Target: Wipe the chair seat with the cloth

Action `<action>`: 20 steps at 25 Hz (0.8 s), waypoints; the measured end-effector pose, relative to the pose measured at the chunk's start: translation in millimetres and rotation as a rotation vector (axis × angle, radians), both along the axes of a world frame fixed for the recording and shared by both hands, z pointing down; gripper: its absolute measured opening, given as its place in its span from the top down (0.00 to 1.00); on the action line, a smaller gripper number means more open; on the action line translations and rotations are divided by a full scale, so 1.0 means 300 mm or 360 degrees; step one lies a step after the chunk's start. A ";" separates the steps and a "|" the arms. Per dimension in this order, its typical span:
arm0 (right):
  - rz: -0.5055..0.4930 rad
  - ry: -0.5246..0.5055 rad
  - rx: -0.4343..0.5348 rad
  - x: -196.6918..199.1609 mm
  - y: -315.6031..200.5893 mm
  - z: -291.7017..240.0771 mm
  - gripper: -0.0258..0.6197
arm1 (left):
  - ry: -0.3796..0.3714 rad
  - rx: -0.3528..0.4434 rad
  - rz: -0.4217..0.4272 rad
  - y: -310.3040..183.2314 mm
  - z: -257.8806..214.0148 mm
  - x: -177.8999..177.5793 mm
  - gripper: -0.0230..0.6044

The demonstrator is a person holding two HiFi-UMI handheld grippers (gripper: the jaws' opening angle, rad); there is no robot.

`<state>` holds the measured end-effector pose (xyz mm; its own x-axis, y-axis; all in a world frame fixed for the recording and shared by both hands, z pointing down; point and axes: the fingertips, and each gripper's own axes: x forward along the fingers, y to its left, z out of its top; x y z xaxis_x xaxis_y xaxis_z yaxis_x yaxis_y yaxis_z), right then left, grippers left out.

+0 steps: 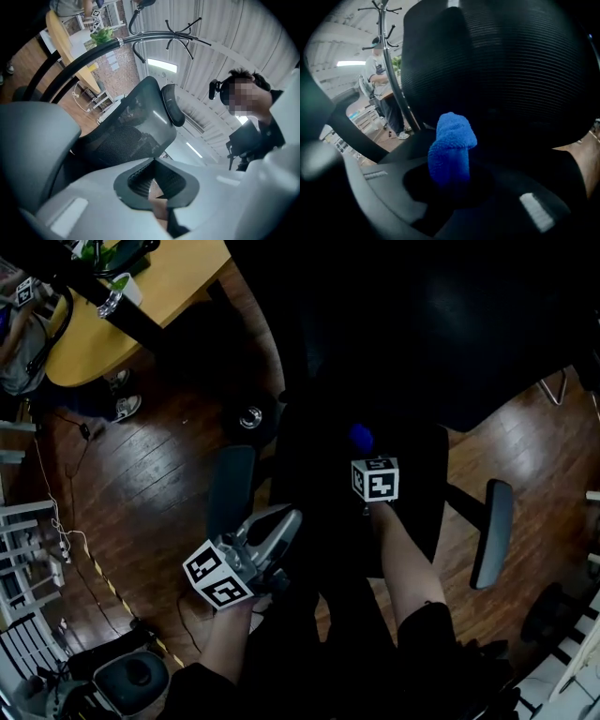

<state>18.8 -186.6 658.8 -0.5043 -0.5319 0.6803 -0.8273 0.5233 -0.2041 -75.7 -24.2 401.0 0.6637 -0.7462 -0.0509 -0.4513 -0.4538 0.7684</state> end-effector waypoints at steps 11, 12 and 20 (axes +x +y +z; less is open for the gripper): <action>-0.0253 -0.0205 -0.0087 -0.478 0.178 0.048 0.90 | 0.0005 0.0027 -0.0070 0.022 -0.014 -0.035 0.97; -0.0260 -0.0199 -0.0074 -0.472 0.180 0.053 0.90 | -0.0001 0.0023 -0.0063 0.025 -0.011 -0.034 0.97; -0.0136 -0.0069 -0.0120 -0.219 0.173 0.117 0.90 | -0.0027 0.0014 -0.0014 0.027 0.002 -0.027 0.97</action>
<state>-47.0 -134.7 694.0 -0.5755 -0.4336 0.6934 -0.7699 0.5733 -0.2804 -83.8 -16.1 401.7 0.6581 -0.7515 -0.0462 -0.4680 -0.4564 0.7568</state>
